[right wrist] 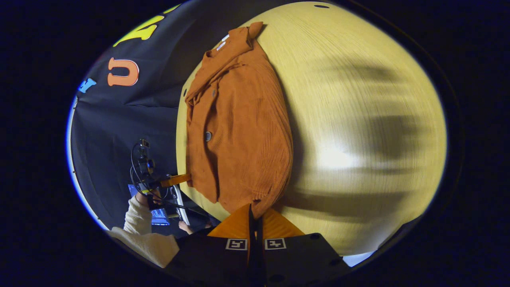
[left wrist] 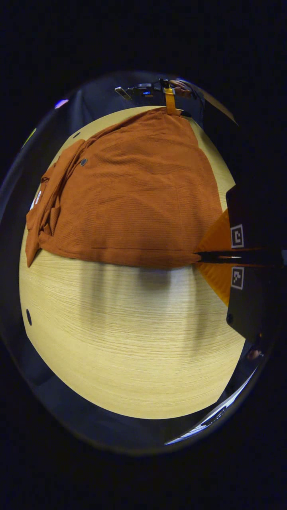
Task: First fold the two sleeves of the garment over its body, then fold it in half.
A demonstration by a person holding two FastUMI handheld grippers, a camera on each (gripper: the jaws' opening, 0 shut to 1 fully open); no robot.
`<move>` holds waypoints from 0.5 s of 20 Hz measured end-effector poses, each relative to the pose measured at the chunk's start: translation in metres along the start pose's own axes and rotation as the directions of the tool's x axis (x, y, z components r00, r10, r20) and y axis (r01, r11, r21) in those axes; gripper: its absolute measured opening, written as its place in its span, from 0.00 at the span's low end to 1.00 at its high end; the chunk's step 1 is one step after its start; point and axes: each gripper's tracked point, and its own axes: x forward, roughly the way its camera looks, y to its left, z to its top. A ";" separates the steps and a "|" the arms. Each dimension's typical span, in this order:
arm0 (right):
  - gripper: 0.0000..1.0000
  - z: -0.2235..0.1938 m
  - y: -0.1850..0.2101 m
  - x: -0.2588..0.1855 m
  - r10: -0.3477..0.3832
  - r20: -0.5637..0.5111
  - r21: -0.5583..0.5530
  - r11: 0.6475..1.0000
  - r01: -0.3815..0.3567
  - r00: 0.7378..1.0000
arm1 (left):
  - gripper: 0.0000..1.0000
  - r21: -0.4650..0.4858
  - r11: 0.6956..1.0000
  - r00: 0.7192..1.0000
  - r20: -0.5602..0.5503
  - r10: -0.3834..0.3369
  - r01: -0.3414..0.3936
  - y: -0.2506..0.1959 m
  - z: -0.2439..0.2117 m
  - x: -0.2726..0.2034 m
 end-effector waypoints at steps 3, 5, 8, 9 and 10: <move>0.01 0.023 0.034 -0.020 0.044 0.050 -0.065 0.997 -0.041 0.998 | 0.03 -0.023 0.998 0.996 0.072 -0.051 0.053 -0.019 0.019 -0.023; 0.01 0.047 0.060 -0.032 0.073 0.095 -0.106 0.992 -0.063 0.993 | 0.03 -0.016 0.997 0.991 0.109 -0.077 0.079 -0.030 0.036 -0.038; 0.01 0.089 0.095 -0.048 0.108 0.150 -0.171 0.982 -0.081 0.983 | 0.03 0.003 0.993 0.978 0.173 -0.120 0.121 -0.046 0.081 -0.069; 0.01 0.105 0.107 -0.053 0.122 0.166 -0.188 0.978 -0.090 0.978 | 0.03 0.011 0.991 0.970 0.203 -0.136 0.136 -0.052 0.101 -0.082; 0.01 0.121 0.117 -0.059 0.132 0.183 -0.202 0.975 -0.094 0.974 | 0.03 0.026 0.989 0.961 0.231 -0.149 0.147 -0.057 0.123 -0.090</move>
